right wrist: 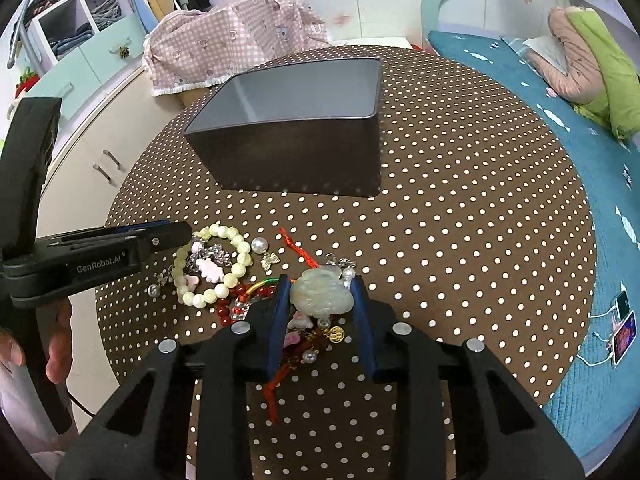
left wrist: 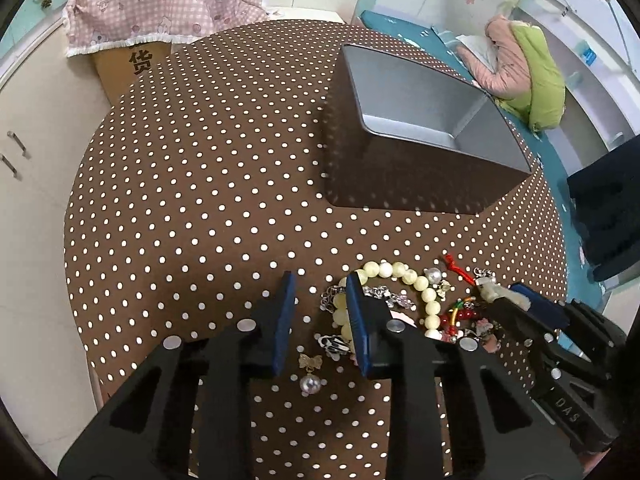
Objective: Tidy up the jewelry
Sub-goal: 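Lower the right gripper onto the jade pendant while the left gripper reaches the bead bracelet, then lift the jade pendant with the right gripper while the left gripper lifts the bead bracelet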
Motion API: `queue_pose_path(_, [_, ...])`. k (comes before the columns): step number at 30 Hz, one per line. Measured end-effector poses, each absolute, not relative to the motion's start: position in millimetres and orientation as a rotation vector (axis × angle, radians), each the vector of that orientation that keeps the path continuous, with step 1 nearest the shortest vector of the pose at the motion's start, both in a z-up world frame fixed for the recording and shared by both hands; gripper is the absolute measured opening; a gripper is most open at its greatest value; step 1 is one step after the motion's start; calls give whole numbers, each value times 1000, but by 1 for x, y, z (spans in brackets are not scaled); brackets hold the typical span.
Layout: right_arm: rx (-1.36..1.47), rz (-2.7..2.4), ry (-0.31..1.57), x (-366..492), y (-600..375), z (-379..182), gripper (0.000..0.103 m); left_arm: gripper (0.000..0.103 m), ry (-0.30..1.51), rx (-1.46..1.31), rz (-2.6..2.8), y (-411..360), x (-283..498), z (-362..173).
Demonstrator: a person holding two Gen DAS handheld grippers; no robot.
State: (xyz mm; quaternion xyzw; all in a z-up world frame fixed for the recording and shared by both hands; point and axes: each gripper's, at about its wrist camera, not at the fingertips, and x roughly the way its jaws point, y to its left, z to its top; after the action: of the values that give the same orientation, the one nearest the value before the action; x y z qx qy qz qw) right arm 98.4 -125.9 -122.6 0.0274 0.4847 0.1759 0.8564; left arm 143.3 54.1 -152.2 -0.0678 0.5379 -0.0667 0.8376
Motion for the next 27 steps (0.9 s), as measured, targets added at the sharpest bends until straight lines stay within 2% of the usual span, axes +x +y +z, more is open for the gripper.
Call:
queue_pose_path(10, [73,368,1012,102,-131,-120,26,27,1128,-66,-221,42,154,-143])
queue_pose_path(18, [62,371,1041,107,-128,-128,26,26,1180,24,-299,31,170,-155])
queue_pose_path(24, [60,372,1052,109,-124,-131,29,27,1200,183,-335,11,173,-157])
queue_pose_path(26, [70,373,1059,111,-125,-133,29,26,1206,225,-341,5,174,-157])
queue_pose_path(27, [68,373,1060,111,-124,-133,29,19,1204,242,-337,3,175,-156])
